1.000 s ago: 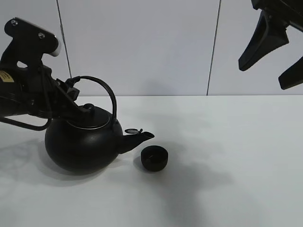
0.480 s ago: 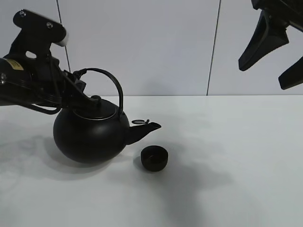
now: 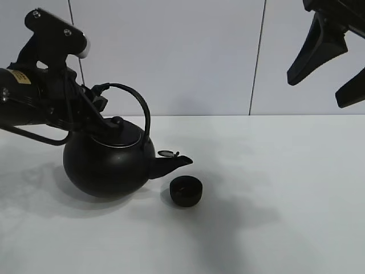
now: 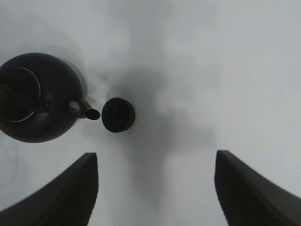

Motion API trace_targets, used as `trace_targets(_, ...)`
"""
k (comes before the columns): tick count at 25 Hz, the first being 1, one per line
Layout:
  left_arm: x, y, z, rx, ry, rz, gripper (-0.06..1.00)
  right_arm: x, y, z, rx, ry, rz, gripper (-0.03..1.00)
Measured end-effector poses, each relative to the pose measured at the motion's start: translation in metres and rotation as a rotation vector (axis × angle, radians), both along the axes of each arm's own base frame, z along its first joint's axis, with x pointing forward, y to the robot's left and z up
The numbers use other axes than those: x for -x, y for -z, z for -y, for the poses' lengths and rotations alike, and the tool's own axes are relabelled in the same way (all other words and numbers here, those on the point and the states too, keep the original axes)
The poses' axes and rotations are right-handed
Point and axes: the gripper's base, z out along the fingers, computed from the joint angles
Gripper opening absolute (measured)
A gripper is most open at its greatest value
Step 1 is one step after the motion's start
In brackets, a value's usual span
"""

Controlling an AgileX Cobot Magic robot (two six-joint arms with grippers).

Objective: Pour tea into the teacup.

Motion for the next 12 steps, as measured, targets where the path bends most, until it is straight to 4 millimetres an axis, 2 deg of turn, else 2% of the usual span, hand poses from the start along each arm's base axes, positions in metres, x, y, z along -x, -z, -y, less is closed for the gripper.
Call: trace_targets(12,-0.0002,-0.0002,0.0001,-0.069,0.029,0.027,0.11,0.0000,0.0000,0.0000,0.000,0.000,0.000,0.48)
